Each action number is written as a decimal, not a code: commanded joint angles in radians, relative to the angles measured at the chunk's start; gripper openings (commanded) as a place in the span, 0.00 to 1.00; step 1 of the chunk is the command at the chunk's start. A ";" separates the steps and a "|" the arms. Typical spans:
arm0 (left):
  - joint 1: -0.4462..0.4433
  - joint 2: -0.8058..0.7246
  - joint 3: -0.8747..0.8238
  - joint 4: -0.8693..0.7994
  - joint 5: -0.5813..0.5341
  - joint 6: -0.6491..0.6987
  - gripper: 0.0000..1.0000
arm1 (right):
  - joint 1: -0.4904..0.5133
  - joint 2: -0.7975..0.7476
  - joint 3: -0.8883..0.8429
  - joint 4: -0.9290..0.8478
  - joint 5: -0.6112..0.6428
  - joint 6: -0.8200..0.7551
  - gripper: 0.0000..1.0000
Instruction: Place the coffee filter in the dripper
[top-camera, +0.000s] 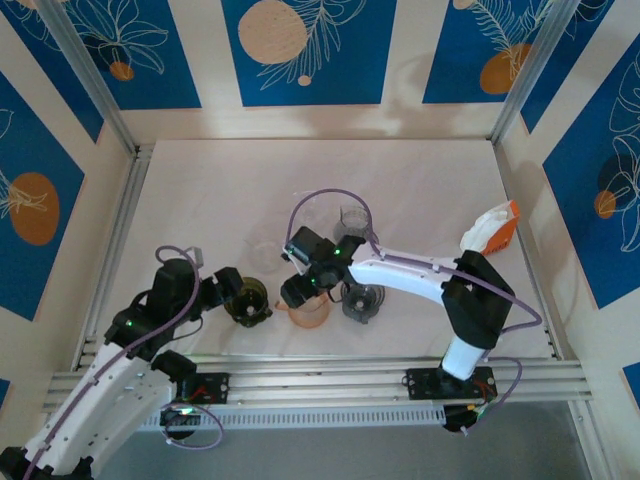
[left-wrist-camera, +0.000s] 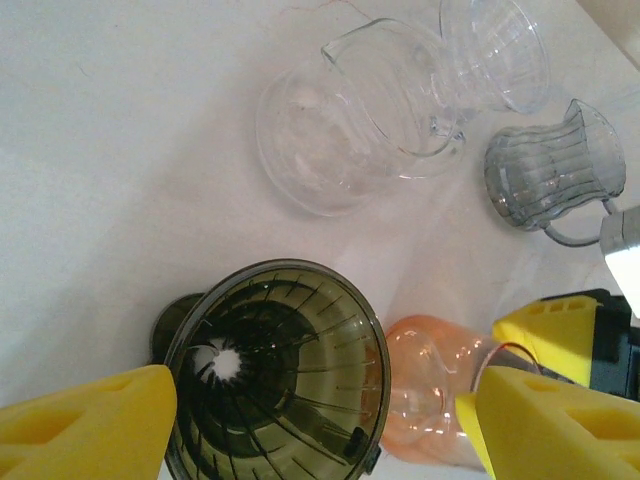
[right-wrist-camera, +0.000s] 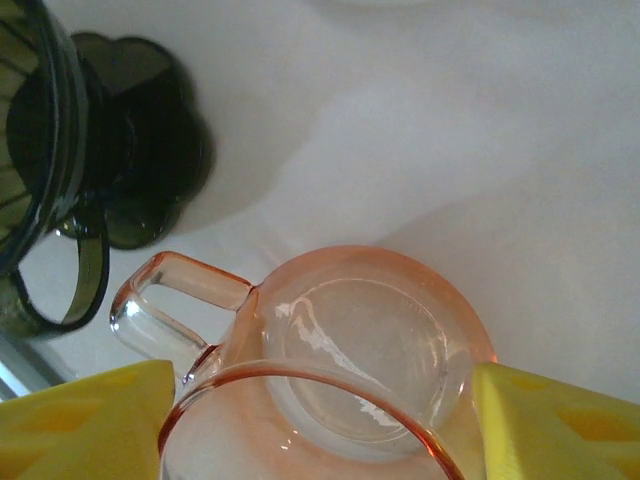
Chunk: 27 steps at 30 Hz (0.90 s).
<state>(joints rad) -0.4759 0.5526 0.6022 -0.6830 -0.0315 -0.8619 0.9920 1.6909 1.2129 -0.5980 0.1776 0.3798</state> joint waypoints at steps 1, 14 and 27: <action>0.007 -0.016 0.006 -0.034 -0.032 0.008 0.80 | 0.018 -0.065 0.005 -0.023 0.048 0.029 0.82; 0.008 -0.118 -0.008 -0.079 -0.119 -0.012 0.83 | 0.068 0.051 0.220 -0.003 -0.013 -0.025 0.76; 0.008 -0.164 -0.040 -0.089 -0.113 -0.036 0.84 | 0.061 0.338 0.430 -0.025 -0.057 -0.030 0.61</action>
<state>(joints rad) -0.4751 0.4026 0.5735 -0.7498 -0.1326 -0.8856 1.0527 2.0144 1.5986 -0.5991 0.1642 0.3481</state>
